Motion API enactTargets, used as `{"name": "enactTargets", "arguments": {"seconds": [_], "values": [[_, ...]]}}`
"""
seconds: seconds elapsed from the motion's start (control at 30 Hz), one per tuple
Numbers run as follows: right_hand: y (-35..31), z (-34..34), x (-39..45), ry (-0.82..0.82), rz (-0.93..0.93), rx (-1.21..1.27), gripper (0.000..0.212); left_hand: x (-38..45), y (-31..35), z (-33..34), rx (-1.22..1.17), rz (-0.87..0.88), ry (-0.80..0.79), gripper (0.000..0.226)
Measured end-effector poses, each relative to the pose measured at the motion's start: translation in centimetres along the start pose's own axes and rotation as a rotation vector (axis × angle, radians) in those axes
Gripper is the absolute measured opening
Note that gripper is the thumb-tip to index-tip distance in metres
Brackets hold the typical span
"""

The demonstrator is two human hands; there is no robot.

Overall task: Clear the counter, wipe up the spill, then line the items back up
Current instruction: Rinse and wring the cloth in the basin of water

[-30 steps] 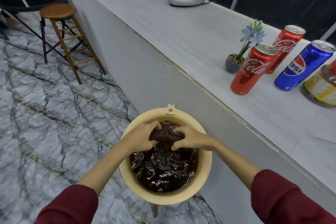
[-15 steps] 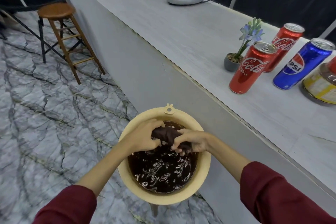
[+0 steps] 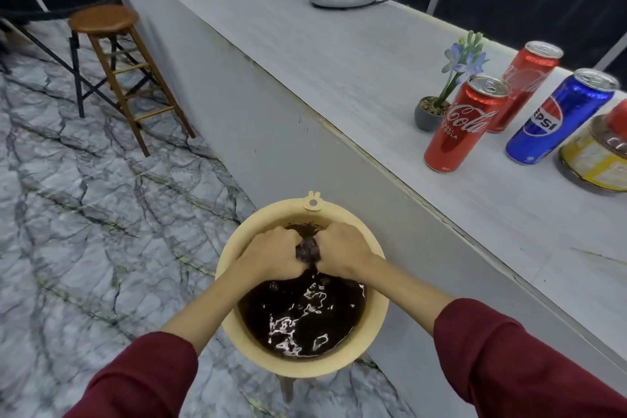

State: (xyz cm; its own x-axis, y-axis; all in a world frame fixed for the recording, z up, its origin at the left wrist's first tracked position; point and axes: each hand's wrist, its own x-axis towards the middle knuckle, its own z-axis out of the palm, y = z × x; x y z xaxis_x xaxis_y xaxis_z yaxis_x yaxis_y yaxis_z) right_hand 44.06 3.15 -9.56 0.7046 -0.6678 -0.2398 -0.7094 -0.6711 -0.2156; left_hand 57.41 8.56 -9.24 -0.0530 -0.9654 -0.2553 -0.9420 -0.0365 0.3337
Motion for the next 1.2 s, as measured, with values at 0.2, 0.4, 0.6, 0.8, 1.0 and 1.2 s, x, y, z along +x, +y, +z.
{"name": "enactTargets", "arguments": {"seconds": [0.2,0.4,0.6,0.8,1.0,1.2], "values": [[0.6,1.4,-1.1,0.106,-0.093,-0.1,0.011,0.1,-0.3,1.5,-0.263,-0.044,-0.119,0.03],[2.1,0.0,-1.2,-0.125,0.06,0.467,0.025,-0.2,-2.0,0.1,-0.173,0.085,-0.075,0.034],[3.5,-1.0,-1.6,-0.38,0.157,0.959,0.007,-0.5,-2.7,0.2,-0.137,0.156,0.016,0.033],[2.4,-0.6,-1.1,-0.52,0.183,1.203,0.021,-0.7,-1.6,0.1,-0.224,0.126,0.018,0.034],[1.2,-0.9,-0.9,-0.319,0.087,0.652,0.016,-0.8,-1.4,0.2,-0.14,0.088,0.084,0.025],[0.4,0.2,-0.9,-0.01,-0.064,0.127,0.027,-0.6,-0.8,0.5,-0.099,0.072,0.006,0.016]]}}
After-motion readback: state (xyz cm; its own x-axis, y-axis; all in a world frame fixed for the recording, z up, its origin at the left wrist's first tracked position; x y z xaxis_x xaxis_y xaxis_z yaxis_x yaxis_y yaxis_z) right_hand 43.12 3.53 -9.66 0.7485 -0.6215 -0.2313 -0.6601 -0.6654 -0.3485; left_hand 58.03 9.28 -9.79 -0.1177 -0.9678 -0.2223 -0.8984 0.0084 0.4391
